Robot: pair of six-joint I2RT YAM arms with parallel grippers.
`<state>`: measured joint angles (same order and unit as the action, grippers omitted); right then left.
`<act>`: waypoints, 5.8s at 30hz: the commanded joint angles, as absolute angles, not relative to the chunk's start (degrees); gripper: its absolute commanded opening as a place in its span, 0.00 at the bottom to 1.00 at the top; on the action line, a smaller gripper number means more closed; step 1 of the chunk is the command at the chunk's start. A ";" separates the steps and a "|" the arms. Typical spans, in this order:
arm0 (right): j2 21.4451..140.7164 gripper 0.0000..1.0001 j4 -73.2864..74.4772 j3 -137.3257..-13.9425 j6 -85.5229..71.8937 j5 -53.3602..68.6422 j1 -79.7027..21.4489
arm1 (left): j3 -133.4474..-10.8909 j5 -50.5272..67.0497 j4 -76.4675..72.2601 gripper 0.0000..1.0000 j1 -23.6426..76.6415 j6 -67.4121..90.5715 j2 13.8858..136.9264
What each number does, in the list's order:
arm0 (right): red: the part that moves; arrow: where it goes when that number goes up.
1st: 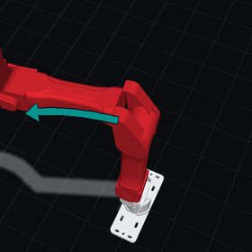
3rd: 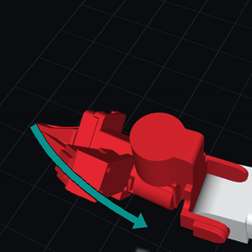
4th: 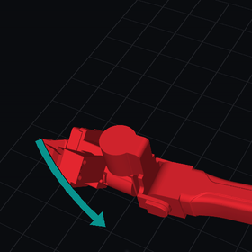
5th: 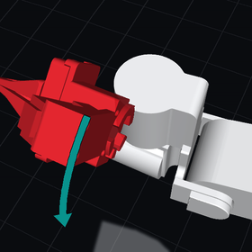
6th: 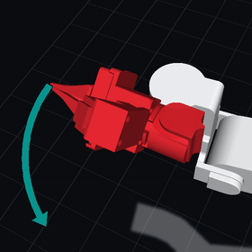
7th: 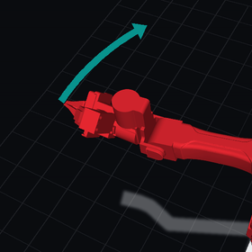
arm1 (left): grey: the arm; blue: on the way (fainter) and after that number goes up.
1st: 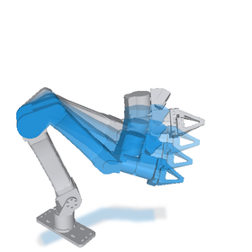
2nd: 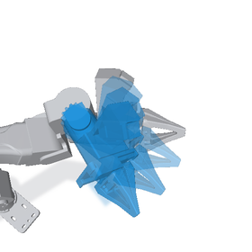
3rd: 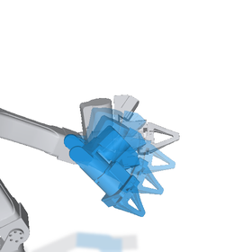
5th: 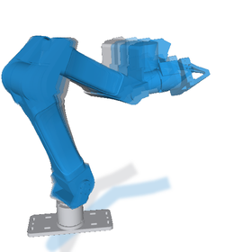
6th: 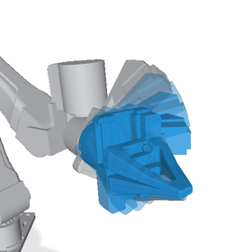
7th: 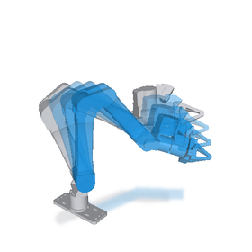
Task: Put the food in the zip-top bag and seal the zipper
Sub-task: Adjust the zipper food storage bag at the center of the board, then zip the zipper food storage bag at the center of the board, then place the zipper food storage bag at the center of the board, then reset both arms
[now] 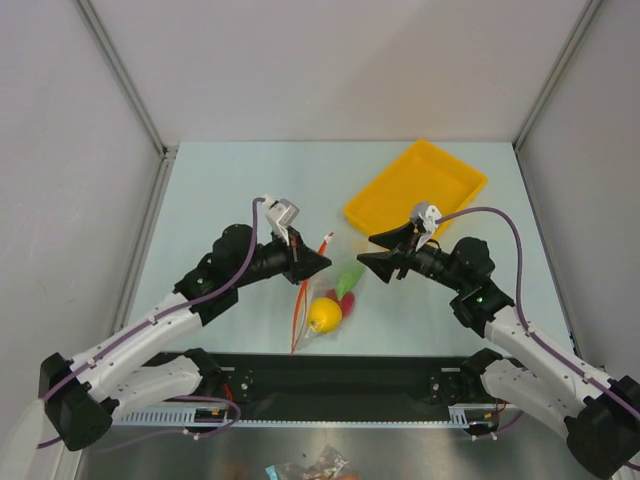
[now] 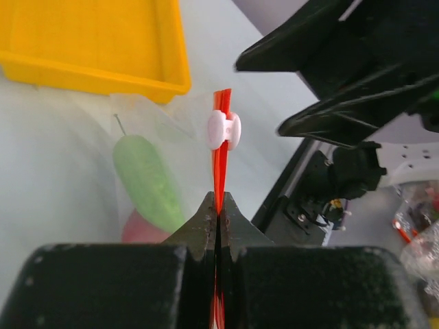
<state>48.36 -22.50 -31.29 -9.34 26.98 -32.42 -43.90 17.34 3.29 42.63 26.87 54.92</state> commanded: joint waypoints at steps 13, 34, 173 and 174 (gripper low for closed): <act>44.74 0.71 -27.08 -31.02 -3.69 47.99 -31.11 | -46.76 29.09 1.50 0.00 49.65 23.38 53.61; 48.08 0.00 -28.12 -33.40 -4.65 58.80 -31.46 | -47.46 24.37 3.08 0.25 52.47 20.92 50.54; 33.22 1.00 6.77 -32.08 -47.81 -47.46 -26.54 | -29.88 -57.65 5.45 1.00 54.23 45.44 36.90; 33.31 1.00 6.94 -32.17 -48.07 -47.46 -26.54 | -30.06 -57.57 5.36 1.00 54.14 45.35 38.92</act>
<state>33.30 6.55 -30.68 -45.54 -44.29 -26.65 -29.98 -51.68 6.81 54.50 40.47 35.70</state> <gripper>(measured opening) 0.995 0.996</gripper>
